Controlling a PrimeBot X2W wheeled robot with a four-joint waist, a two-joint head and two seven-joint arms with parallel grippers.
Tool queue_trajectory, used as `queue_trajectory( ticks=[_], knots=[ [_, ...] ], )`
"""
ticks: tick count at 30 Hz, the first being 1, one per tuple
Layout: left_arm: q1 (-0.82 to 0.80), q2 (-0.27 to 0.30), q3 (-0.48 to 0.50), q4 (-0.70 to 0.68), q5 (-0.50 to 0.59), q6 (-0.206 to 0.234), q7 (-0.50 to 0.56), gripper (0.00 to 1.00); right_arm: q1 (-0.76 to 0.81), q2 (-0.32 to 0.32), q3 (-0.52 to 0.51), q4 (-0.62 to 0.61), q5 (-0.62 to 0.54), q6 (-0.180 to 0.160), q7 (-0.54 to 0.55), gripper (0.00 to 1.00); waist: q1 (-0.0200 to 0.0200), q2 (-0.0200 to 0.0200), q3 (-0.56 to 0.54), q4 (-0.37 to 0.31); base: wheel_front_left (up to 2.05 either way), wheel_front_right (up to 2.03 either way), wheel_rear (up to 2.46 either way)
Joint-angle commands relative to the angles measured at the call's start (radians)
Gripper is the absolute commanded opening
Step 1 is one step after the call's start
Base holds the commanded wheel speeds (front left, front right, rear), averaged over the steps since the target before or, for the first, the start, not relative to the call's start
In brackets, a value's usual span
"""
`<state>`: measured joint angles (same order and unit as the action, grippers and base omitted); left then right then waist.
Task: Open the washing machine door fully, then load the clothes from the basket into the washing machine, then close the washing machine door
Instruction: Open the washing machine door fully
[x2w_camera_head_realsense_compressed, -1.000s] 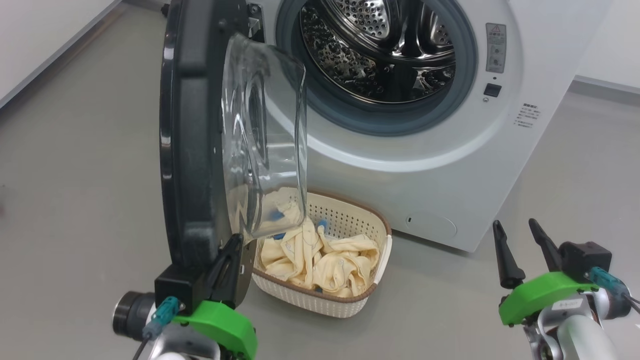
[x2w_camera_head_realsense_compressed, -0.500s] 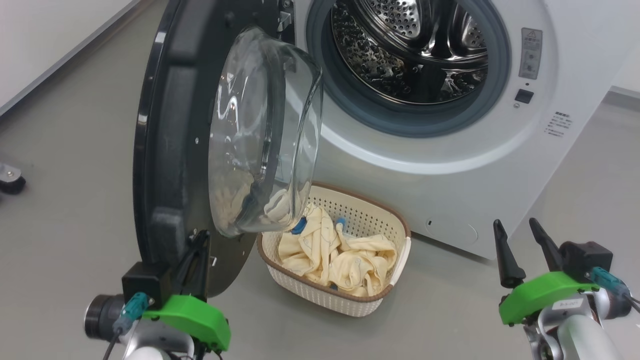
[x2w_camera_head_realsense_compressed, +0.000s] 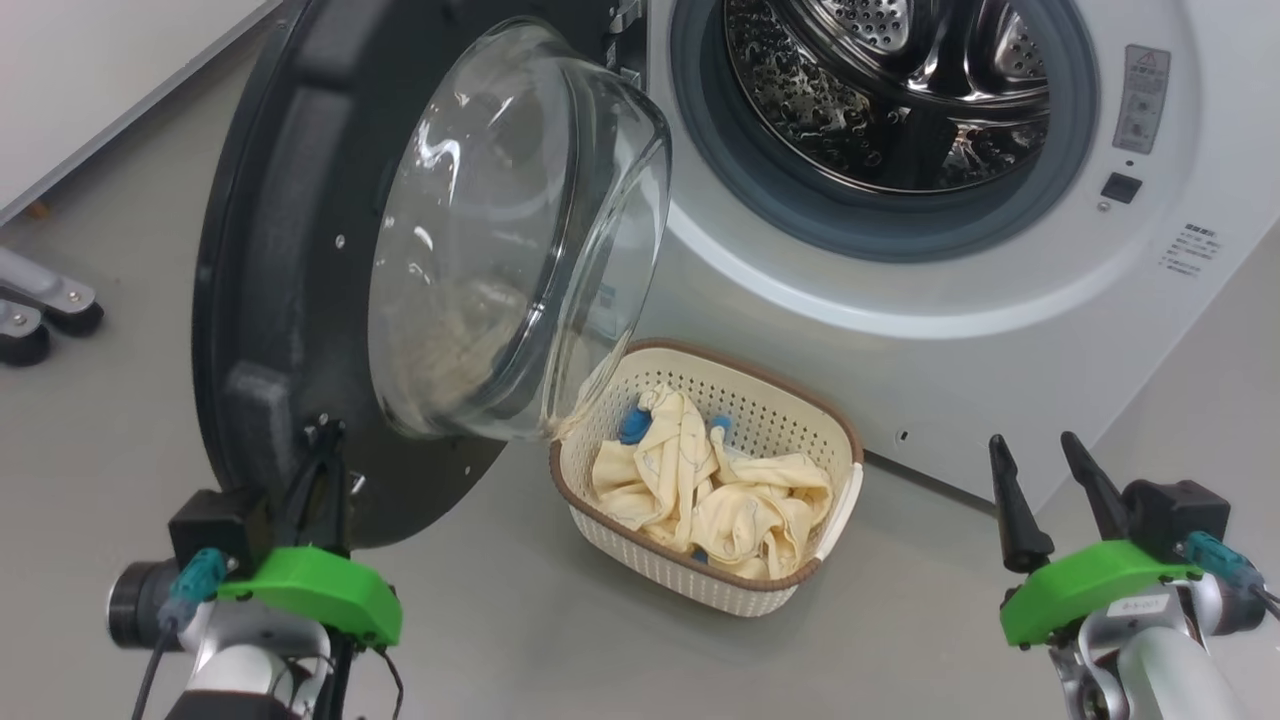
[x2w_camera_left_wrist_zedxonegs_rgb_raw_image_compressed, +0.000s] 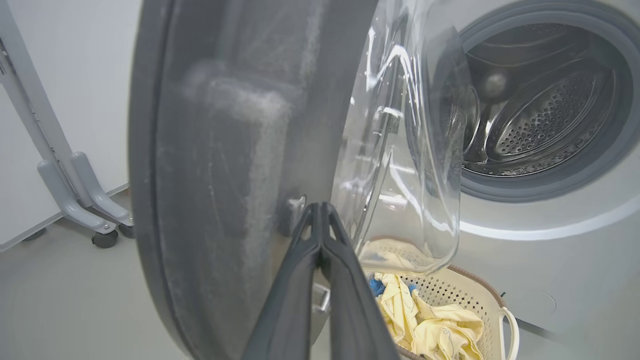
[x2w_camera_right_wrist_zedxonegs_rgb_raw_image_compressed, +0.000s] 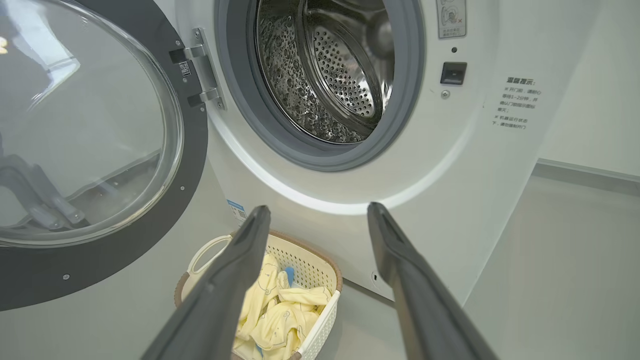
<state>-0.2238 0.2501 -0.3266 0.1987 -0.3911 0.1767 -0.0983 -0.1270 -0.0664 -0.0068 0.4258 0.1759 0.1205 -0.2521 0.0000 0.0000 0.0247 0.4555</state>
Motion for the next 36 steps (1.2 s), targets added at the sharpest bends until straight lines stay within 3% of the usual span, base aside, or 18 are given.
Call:
queue_trajectory(
  ticks=[1,21,36],
  knots=[
    [-0.066,0.038,0.06,-0.018,-0.009,0.004,-0.014,0.0,-0.033,-0.013,0.021,-0.035,0.002,0.01,-0.01,1.0,0.0,0.0,0.006,0.003,0.0,0.0,0.0],
    [-0.267,0.065,0.193,0.297,-0.076,-0.05,-0.155,0.0,-0.096,-0.051,0.042,-0.046,-0.001,0.01,-0.01,1.0,0.0,0.0,0.112,0.008,0.0,0.0,0.0],
    [-0.395,0.076,0.354,0.465,-0.034,-0.146,-0.163,0.0,-0.153,-0.09,0.068,-0.045,0.002,0.01,-0.01,1.0,0.0,0.0,0.186,-0.016,0.0,0.0,0.0]
  ],
)
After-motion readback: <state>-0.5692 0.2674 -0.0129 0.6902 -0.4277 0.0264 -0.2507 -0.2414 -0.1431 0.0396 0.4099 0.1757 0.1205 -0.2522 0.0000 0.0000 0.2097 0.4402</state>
